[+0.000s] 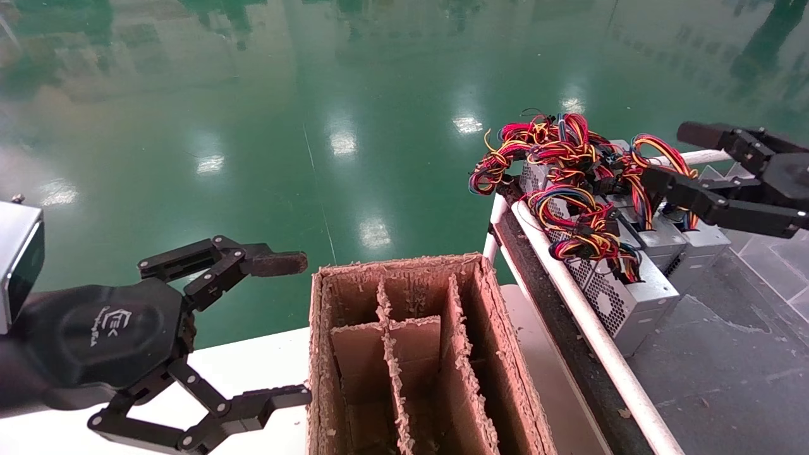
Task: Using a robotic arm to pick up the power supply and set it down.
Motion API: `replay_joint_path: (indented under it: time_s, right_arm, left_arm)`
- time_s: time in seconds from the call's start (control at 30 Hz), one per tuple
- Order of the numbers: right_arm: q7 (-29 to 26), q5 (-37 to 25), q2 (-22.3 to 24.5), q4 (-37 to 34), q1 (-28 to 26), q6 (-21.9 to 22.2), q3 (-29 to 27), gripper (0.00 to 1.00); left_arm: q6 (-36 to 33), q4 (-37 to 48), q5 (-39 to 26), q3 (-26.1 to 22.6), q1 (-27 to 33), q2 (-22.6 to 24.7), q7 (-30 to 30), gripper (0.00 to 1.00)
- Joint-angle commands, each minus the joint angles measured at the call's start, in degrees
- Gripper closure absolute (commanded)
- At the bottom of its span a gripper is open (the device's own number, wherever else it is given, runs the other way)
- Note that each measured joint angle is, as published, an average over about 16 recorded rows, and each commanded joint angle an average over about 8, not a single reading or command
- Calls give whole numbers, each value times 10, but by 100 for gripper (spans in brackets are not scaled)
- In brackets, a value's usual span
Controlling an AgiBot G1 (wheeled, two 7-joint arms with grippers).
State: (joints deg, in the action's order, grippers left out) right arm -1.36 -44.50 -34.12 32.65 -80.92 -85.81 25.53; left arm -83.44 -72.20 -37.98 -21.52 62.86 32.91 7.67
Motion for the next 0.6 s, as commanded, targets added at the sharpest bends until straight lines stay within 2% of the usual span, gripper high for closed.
replay_joint_path:
  time_s: [0.03, 0.6]
  right_arm:
    - [-2, 1, -1, 7, 2, -1, -2, 0]
    - [-30, 9, -4, 132, 62, 0, -31, 0]
  left_arm:
    - [0, 0, 0, 0, 0, 0, 0, 0]
    - [0, 0, 0, 0, 0, 0, 0, 0]
